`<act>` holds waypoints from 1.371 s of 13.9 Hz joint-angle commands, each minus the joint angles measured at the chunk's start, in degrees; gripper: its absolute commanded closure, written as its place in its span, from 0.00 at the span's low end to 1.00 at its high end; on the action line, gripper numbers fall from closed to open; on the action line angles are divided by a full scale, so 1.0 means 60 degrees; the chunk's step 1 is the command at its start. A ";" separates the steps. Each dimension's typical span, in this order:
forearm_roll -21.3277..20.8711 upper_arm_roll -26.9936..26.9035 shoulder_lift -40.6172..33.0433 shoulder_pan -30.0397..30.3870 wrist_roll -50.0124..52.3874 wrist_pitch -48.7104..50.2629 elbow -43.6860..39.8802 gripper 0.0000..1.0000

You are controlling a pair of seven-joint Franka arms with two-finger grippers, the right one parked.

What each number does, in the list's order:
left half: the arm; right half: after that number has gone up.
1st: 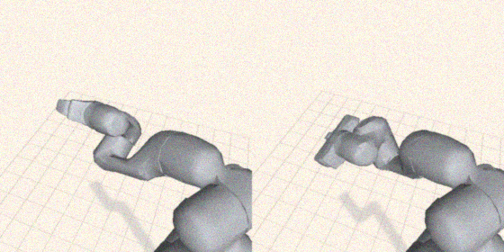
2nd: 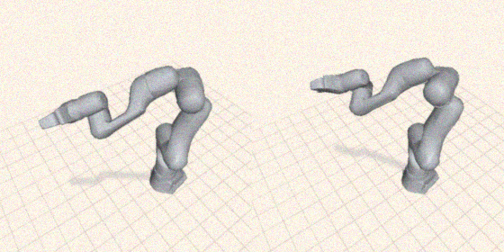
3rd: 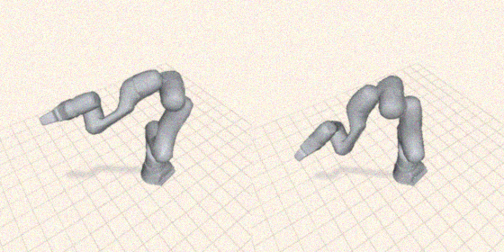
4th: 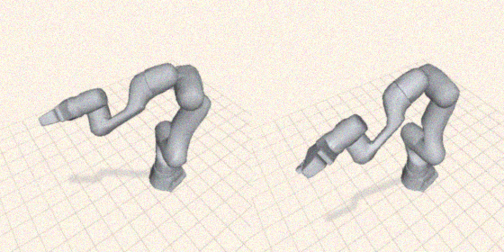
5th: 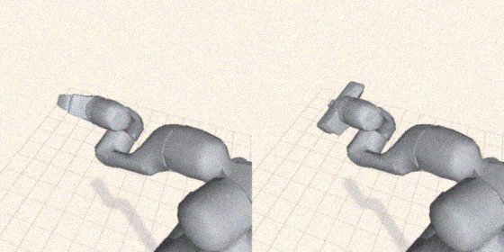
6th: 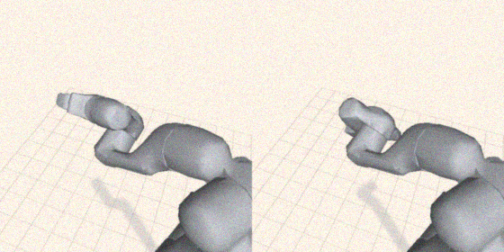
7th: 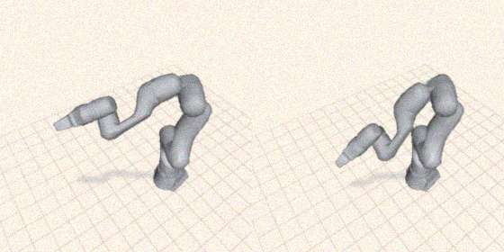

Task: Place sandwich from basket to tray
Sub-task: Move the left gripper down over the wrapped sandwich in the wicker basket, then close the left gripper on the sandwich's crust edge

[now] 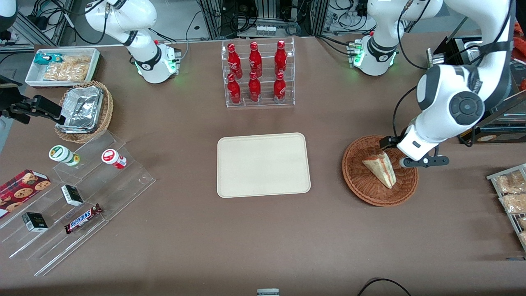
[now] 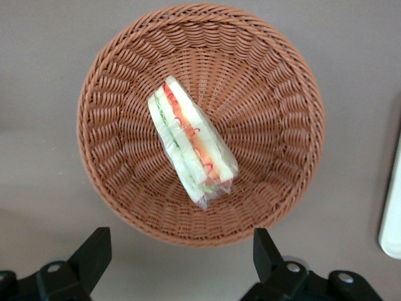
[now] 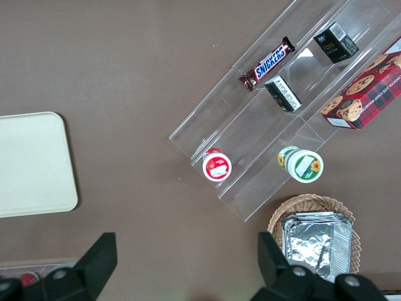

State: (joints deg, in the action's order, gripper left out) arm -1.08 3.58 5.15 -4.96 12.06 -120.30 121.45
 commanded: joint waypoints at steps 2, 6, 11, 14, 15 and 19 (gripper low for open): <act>-0.0039 0.0005 -0.0229 -0.0008 0.2624 -0.1701 0.1159 0.00; -0.0024 0.0005 0.0357 -0.0008 0.5599 -0.2434 0.1130 0.00; 0.0412 0.0005 0.1133 0.0006 0.6852 -0.3210 0.1101 0.00; 0.0722 0.0005 0.1485 0.0006 0.6853 -0.3373 0.1086 0.00; 0.0723 0.0005 0.1602 0.0006 0.6853 -0.3373 0.1043 0.08; 0.0694 0.0005 0.1764 0.0006 0.6605 -0.3300 0.0881 0.94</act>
State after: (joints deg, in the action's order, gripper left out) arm 2.39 3.52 15.15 -4.94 52.44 -139.91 127.93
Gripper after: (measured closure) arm 0.392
